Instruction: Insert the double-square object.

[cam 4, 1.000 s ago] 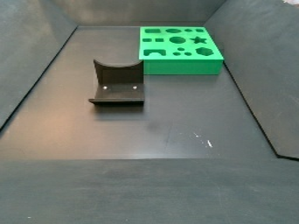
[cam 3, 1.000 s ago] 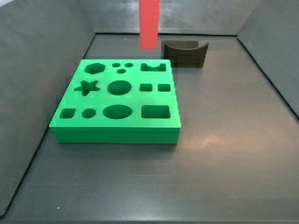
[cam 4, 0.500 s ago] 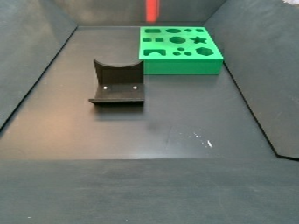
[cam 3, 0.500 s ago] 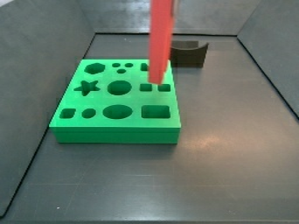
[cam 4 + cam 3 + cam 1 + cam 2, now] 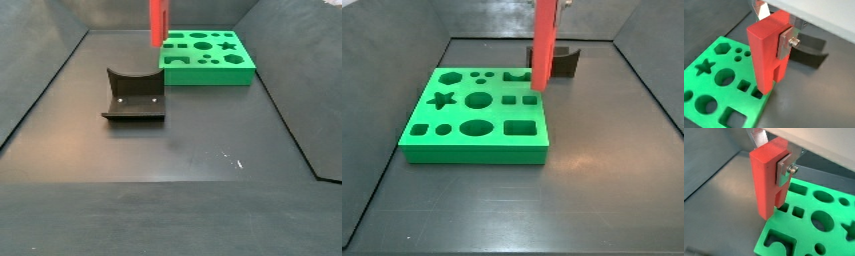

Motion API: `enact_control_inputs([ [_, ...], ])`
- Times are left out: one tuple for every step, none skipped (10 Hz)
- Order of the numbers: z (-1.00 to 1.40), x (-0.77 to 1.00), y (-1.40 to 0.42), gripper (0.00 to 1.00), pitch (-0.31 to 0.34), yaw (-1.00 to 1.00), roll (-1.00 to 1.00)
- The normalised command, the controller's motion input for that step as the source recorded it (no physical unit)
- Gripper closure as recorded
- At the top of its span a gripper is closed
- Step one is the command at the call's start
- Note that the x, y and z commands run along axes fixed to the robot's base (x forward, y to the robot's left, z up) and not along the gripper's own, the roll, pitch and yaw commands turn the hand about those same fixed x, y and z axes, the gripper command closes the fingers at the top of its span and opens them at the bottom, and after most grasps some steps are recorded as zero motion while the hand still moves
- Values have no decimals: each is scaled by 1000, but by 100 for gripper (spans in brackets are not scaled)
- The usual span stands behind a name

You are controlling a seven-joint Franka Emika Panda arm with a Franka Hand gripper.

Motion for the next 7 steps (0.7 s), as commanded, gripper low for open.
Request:
enact_control_inputs([
  [0,-57,0,100,0,-989,197],
  [0,-74,0,100,0,-986,194],
  [0,-77,0,100,0,-986,196],
  [0,-77,0,100,0,-986,197],
  [0,-83,0,100,0,-986,194],
  [0,-109,-9,100,21,-986,187],
  [0,-131,-26,100,47,-986,174],
])
